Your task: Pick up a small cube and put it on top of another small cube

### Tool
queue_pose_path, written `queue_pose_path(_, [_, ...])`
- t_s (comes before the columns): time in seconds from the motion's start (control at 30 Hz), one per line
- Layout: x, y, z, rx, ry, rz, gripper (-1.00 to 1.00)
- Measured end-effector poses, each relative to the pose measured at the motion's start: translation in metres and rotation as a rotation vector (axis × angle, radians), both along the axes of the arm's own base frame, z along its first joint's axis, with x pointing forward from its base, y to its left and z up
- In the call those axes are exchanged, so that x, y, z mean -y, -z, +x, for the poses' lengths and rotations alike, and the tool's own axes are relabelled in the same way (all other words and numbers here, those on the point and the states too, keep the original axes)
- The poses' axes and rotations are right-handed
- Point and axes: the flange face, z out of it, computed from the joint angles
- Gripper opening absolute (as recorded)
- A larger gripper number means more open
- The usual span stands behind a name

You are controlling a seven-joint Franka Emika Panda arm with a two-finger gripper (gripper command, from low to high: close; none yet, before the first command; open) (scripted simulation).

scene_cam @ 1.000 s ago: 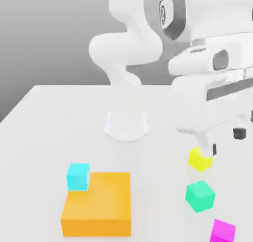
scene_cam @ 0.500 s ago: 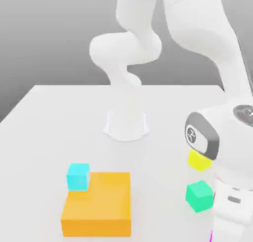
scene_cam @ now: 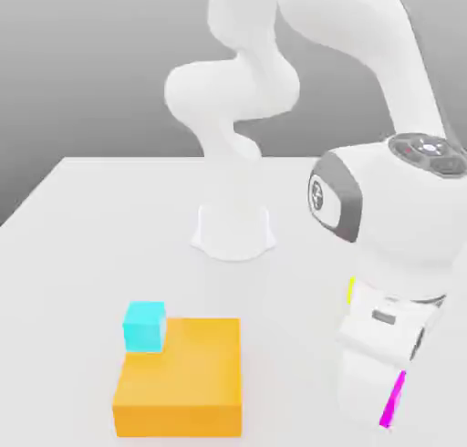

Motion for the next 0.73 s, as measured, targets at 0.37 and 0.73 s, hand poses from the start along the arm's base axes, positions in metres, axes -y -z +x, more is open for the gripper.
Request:
queue_pose_path(0.37, [0.197, -0.062, -0.095, 0.000, 0.465, 0.011, -1.00])
queue_pose_path(0.73, [0.227, -0.007, -0.127, -0.002, 0.567, 0.024, 1.00])
